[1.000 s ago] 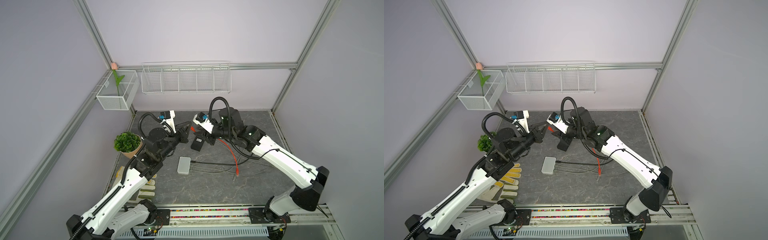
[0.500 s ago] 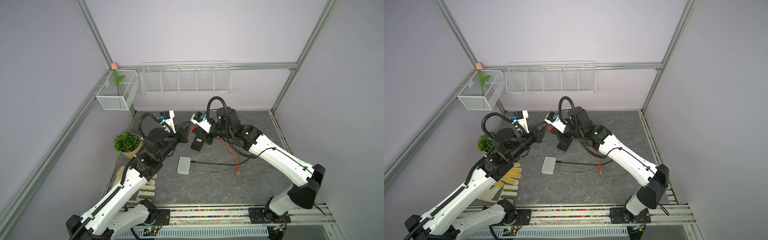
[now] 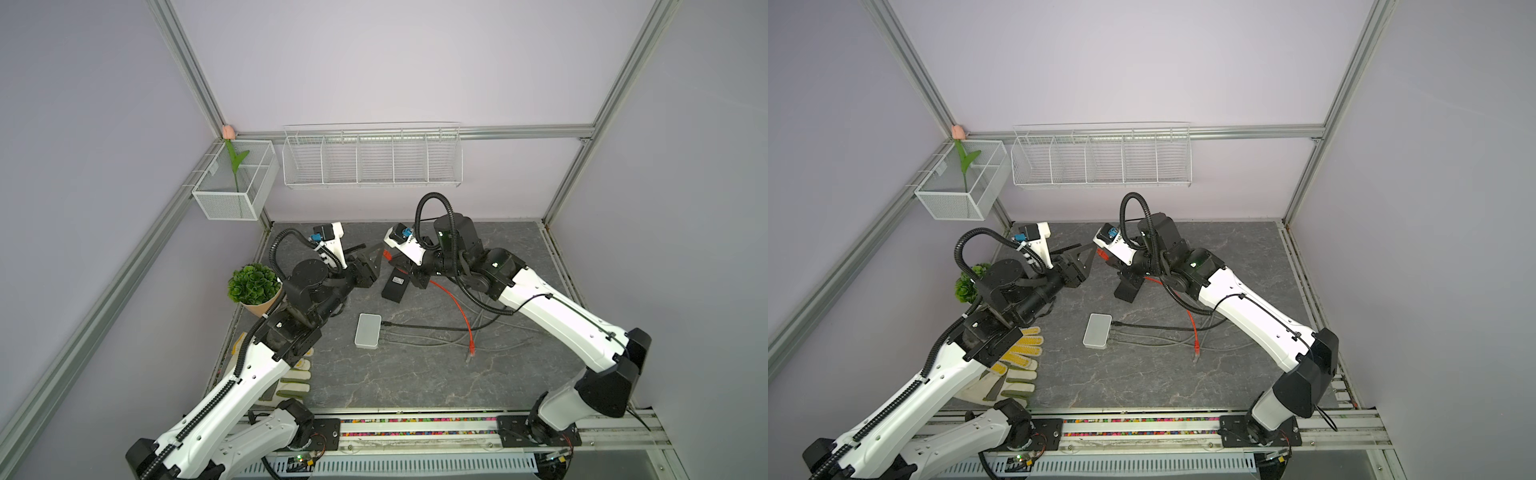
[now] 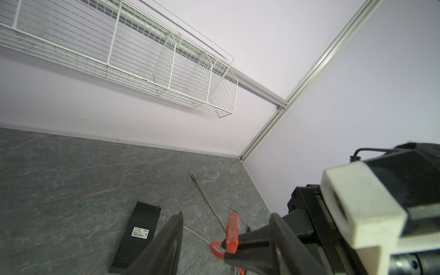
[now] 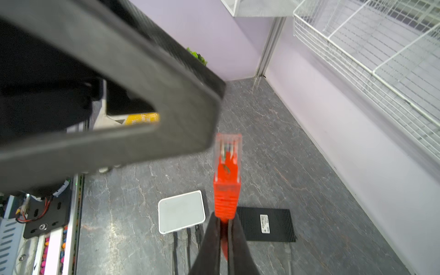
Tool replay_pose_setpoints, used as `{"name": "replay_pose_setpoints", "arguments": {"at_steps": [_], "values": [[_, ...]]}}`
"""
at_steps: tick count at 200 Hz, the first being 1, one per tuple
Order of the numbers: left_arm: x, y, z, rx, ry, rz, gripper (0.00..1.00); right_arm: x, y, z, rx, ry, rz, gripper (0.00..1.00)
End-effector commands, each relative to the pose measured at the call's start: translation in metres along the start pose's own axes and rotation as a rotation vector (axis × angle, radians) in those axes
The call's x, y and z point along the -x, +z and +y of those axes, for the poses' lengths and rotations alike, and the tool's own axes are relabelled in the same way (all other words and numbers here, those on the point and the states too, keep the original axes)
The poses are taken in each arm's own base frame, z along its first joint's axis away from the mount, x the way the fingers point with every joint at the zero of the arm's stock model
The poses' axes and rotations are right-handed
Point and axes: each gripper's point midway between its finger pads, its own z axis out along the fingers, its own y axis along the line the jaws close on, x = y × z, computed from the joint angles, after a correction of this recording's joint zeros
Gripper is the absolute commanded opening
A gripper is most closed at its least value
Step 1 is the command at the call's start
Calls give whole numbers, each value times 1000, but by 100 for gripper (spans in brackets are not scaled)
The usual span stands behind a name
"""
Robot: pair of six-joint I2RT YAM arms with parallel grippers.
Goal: Insert the plug into the switch port
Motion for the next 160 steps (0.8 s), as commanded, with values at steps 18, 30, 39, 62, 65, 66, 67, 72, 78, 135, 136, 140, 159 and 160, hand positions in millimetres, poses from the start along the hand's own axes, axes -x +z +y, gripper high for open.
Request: {"name": "replay_pose_setpoints", "arguments": {"at_steps": [18,30,39,62,65,66,67,72,78,135,136,140,159,160], "values": [[8,-1,35,85,-13,-5,59,-53,-13,-44,-102,0,275,7],[5,4,51,112,-28,-1,59,-73,-16,-55,-132,-25,393,7],[2,8,65,143,-35,8,58,-90,-17,-59,-124,-34,486,7],[-14,23,92,183,-62,47,57,-130,1,-60,-52,-23,644,7],[-17,26,94,188,-64,52,57,-135,4,-60,-40,-16,658,7],[-18,26,95,190,-64,53,57,-137,6,-60,-36,-13,663,7],[-19,27,97,192,-64,55,57,-139,7,-60,-31,-10,668,7],[-24,30,101,201,-65,66,57,-148,14,-58,-5,3,687,7],[-29,34,106,212,-63,79,57,-159,21,-56,24,21,707,7],[-92,77,157,249,-94,276,56,-238,77,-65,132,160,829,7],[-93,78,158,249,-93,280,56,-239,78,-65,132,160,830,7],[-98,81,160,250,-92,295,56,-240,79,-65,133,160,834,7],[-122,98,169,235,-114,370,54,-252,87,-63,147,169,858,7],[-123,99,169,231,-114,373,54,-252,87,-64,146,170,859,7]]}}
